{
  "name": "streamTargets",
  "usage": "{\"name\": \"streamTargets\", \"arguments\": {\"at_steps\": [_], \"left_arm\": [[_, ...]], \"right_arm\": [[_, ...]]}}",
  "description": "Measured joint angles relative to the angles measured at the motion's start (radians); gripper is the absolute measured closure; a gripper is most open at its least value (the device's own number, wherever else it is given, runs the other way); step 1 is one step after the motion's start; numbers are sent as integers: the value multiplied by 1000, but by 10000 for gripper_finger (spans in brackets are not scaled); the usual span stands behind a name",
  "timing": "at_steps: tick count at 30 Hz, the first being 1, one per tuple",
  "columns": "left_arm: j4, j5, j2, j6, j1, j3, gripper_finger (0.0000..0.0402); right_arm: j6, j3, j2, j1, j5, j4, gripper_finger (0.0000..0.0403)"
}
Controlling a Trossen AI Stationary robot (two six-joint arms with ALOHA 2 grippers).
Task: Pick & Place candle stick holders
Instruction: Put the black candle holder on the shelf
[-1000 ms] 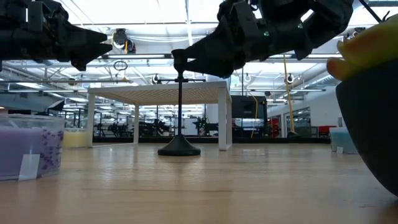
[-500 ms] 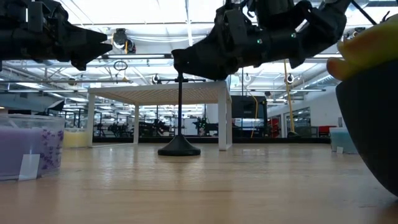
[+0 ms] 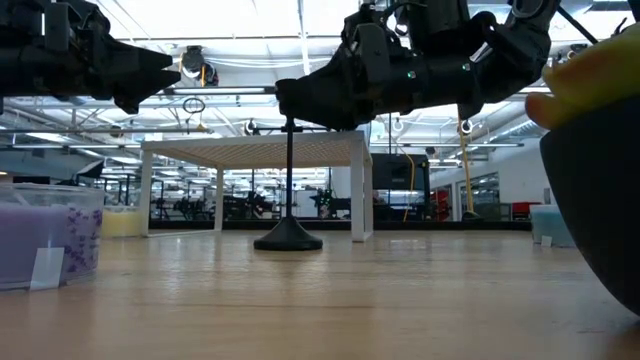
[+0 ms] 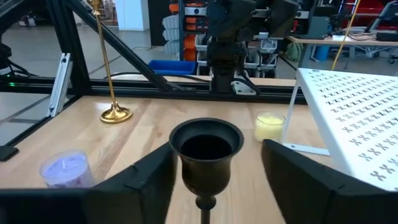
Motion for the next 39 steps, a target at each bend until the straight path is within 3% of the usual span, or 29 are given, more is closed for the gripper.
{"name": "streamTargets", "arguments": {"at_steps": [8, 15, 24, 33, 39], "left_arm": [[-5, 0, 0, 0, 0, 0, 190], [-5, 0, 0, 0, 0, 0, 190], [-19, 0, 0, -5, 0, 0, 190], [-21, 0, 0, -7, 0, 0, 190], [-19, -14, 0, -7, 0, 0, 190]], "right_arm": [[-4, 0, 0, 0, -4, -2, 308], [-7, -2, -62, 23, -5, -73, 308], [-42, -6, -284, 44, -4, -209, 299], [-76, -6, -474, -57, -56, -195, 294], [-103, 65, -477, -176, -142, -209, 298]]}}
